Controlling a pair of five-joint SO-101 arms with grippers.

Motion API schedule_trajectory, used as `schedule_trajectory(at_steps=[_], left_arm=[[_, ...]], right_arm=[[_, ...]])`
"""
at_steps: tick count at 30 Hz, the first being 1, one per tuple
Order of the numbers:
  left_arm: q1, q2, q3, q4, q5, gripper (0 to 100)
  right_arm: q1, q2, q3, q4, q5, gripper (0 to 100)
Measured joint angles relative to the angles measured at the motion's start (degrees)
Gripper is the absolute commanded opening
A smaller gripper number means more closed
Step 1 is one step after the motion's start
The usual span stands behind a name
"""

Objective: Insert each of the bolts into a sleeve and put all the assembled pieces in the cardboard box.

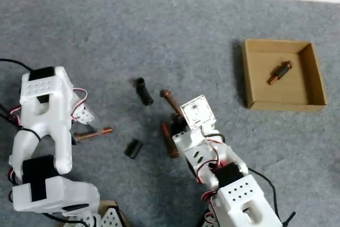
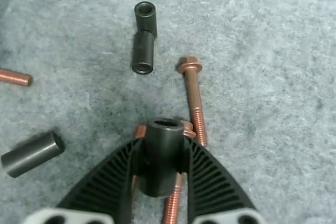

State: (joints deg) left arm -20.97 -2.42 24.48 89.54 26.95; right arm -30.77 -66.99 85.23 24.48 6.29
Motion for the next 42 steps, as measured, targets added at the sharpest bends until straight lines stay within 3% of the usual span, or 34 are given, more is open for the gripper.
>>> schedule_trajectory(at_steps=[8,17,23,28,36,42], left_arm=[[0.0,0.0,11.2,-17.5,12.0,25],[0.0,-0.3,17.5,-34.5,18.6,25],[0.0,-0.3,17.8,-36.1,22.3,24],[0.2,-0.4,17.9,-36.5,22.9,1],[1.0,-0.6,17.8,-38.2,22.7,0],[2.0,-5.8,16.3,-37.9,14.5,0]], right_arm=[[0.0,0.0,0.0,0.0,0.0,0.6],[0.0,0.0,0.0,0.0,0.0,0.6],[0.0,0.0,0.0,0.0,0.0,0.6],[0.0,0.0,0.0,0.0,0.0,0.6],[0.0,0.0,0.0,0.0,0.0,0.6],[0.0,0.0,0.0,0.0,0.0,0.5]])
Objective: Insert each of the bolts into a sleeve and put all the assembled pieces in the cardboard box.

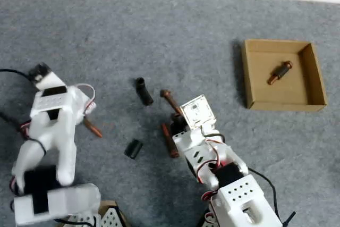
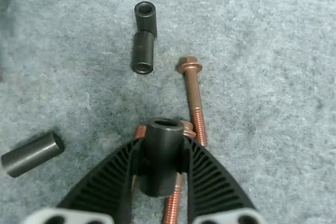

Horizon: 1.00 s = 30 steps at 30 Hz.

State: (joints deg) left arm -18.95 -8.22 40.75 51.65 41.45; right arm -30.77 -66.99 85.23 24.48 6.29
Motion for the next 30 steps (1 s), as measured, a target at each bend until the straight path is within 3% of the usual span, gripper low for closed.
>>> schedule_trajectory(at_steps=[7,15,20,25,30], left_arm=[[0.8,-24.7,4.9,-0.3,-7.0,0],[11.9,-59.4,23.6,-0.4,-10.3,0],[18.4,-78.1,34.0,-7.3,-10.3,0],[25.3,-90.6,44.4,-16.3,-10.3,0],[27.3,-95.6,46.1,-20.1,-8.5,0]], right_arm=[[0.0,-7.5,4.3,0.0,0.0,0.5],[-2.1,-26.6,10.6,0.4,2.2,0.5],[-9.7,-34.5,10.6,2.9,10.7,0.5],[-14.2,-36.1,10.6,7.5,12.1,0.5],[-14.3,-36.4,10.6,7.6,12.1,0.5]])
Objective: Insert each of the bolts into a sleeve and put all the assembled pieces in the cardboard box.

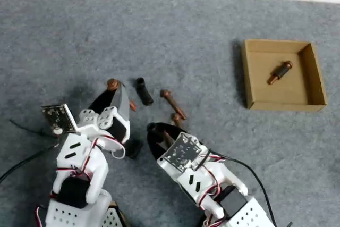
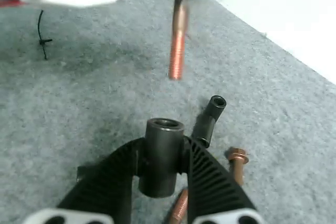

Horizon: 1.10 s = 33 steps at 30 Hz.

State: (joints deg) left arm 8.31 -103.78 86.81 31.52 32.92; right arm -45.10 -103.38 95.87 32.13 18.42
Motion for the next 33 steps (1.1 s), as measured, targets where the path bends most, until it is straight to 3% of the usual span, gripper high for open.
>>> schedule_trajectory(at_steps=[4,13,33], left_arm=[[3.6,0.0,-0.7,1.1,3.8,0],[9.8,-0.2,-3.0,5.8,4.4,0],[10.2,-0.4,-5.3,5.8,4.4,0]], right_arm=[[-0.2,-0.1,0.0,0.0,0.0,0.5],[-0.3,-0.1,0.0,0.0,0.0,0.5],[1.4,-0.1,0.0,0.0,0.0,0.5]])
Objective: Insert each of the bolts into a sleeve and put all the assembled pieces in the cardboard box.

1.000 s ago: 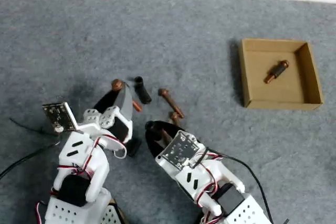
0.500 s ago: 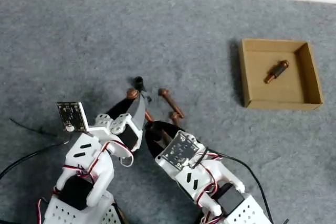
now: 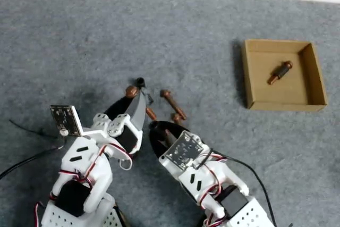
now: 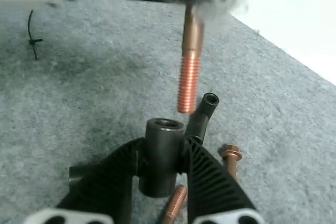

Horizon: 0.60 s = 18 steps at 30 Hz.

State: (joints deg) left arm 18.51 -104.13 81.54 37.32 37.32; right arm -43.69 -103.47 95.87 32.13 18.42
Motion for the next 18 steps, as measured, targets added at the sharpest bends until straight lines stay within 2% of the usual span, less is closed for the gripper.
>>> schedule_trajectory(at_steps=[7,14,18], left_arm=[[0.8,0.0,0.0,3.8,0.0,0],[7.2,0.0,-1.2,11.3,0.0,0],[8.1,0.0,-1.2,11.4,0.0,0]], right_arm=[[0.0,0.1,0.0,0.1,0.0,0.5],[0.2,-0.1,0.0,0.1,0.0,0.5],[0.2,0.0,0.0,0.1,0.0,0.5]])
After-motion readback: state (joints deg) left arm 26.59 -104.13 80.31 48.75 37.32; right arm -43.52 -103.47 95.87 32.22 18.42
